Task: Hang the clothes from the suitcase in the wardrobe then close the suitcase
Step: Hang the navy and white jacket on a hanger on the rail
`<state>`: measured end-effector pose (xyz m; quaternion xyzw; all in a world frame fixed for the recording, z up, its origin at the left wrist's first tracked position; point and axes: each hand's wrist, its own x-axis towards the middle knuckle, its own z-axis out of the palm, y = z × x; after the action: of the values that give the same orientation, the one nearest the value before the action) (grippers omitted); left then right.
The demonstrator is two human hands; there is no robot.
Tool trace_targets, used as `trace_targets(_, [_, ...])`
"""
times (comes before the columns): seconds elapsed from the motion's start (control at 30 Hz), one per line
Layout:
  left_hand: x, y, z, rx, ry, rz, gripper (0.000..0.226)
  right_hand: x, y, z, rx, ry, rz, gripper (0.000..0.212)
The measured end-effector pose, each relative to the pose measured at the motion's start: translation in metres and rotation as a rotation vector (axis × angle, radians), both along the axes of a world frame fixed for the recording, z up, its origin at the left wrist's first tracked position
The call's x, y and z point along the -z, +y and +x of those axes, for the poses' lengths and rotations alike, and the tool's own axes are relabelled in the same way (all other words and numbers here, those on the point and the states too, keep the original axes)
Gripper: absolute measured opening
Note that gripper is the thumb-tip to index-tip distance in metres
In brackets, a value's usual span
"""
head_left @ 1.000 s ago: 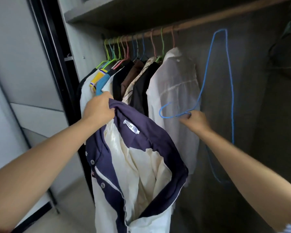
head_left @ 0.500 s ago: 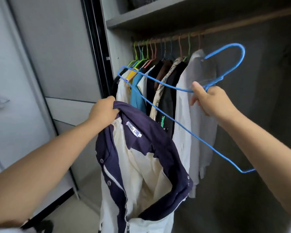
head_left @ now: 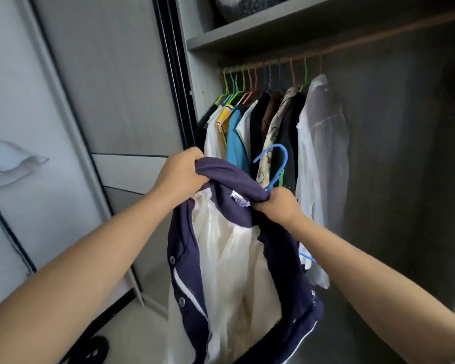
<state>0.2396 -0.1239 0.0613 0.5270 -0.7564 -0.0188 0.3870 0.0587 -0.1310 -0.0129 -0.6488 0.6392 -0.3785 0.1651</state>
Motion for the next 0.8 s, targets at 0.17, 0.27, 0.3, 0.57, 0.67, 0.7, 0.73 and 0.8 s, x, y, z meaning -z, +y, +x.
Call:
trace_targets(0.17, [0.025,0.0,0.048,-0.029,0.076,0.334,0.04,-0.048,0.003,0.01,-0.042,-0.305,-0.121,0.024])
trace_targets(0.27, [0.058,0.01,0.048,-0.048,0.066,0.474,0.05,-0.073,0.006,0.024,-0.082,-0.272,-0.143,0.002])
trace_targets(0.3, [0.066,0.015,0.042,-0.007,0.068,0.501,0.042,-0.078,0.007,0.027,-0.082,-0.246,-0.142,0.002])
trace_targets(0.57, [0.084,0.018,-0.024,0.052,-0.015,0.425,0.026,-0.097,0.017,0.015,0.021,-0.248,-0.153,0.007])
trace_targets(0.67, [0.108,0.017,-0.044,0.045,0.0,0.466,0.02,-0.106,0.021,-0.003,0.062,-0.284,-0.197,0.022])
trace_targets(0.7, [0.116,0.016,-0.051,0.018,-0.02,0.454,0.023,-0.108,0.022,-0.01,0.079,-0.284,-0.205,0.024])
trace_targets(0.73, [0.12,0.015,-0.057,-0.025,-0.025,0.432,0.027,-0.11,0.023,-0.018,0.092,-0.287,-0.204,0.025])
trace_targets(0.8, [0.115,0.005,-0.064,-0.111,0.117,0.386,0.031,-0.112,0.027,-0.035,0.128,-0.274,-0.21,0.025])
